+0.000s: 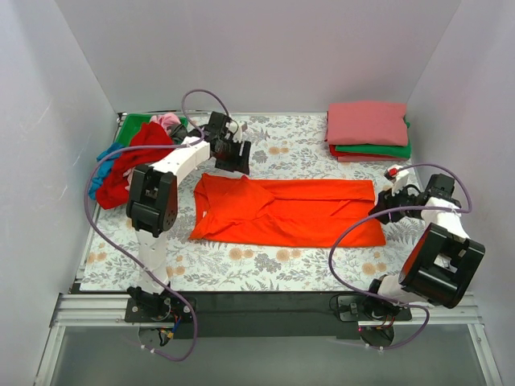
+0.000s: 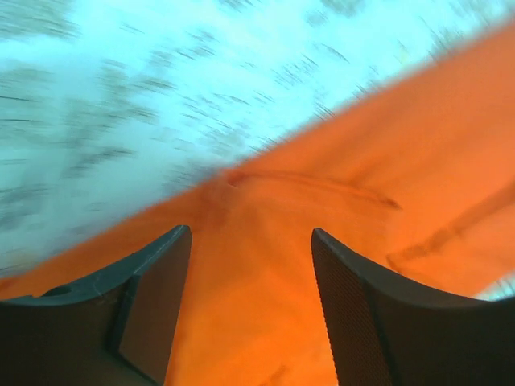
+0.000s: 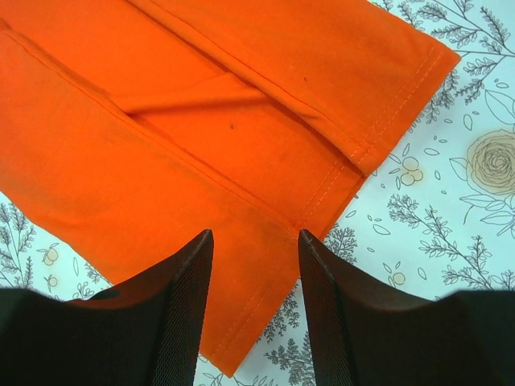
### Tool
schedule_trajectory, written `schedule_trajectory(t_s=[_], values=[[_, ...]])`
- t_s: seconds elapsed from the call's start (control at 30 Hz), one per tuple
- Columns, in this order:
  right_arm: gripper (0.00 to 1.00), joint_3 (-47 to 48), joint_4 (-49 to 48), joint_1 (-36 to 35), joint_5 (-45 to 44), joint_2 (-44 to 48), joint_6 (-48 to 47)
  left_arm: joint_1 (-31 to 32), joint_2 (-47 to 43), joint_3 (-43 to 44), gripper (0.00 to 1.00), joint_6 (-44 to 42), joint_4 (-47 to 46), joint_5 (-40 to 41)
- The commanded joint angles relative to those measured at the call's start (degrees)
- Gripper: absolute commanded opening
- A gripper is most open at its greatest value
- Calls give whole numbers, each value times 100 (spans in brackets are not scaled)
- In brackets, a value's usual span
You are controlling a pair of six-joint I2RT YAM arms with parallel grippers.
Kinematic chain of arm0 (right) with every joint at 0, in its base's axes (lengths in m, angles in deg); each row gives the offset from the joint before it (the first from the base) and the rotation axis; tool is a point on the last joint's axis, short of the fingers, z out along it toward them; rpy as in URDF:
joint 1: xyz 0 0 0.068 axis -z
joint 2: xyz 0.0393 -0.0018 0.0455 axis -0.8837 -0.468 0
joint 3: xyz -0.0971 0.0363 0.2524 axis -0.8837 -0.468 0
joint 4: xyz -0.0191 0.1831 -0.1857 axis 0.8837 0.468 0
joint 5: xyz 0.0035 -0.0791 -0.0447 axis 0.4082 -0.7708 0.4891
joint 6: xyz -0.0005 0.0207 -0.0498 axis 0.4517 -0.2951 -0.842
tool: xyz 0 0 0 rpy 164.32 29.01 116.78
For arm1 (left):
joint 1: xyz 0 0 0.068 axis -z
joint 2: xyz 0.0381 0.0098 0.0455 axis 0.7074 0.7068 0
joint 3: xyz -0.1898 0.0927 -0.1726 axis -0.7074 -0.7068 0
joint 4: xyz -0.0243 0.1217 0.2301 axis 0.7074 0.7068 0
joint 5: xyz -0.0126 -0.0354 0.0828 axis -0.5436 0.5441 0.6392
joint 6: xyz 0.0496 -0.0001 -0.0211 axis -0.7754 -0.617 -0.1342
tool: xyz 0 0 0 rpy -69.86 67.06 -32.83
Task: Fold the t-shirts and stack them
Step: Fold the tshirt
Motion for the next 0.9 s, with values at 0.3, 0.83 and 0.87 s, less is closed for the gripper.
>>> schedule_trajectory(t_s=[0.3,0.83,0.87], values=[[63,-197,689,-2025,16,1512,-857,-253,-5562,-3573,90,2787,-1205,1366],[62,-452,470,-2166,-924,1416,594,-298,-6461,-6046,78,7234,987,3359],[62,-452,461,-2157,-933,1398,620,-298,-6372,-6072,77,7243,925,3394]])
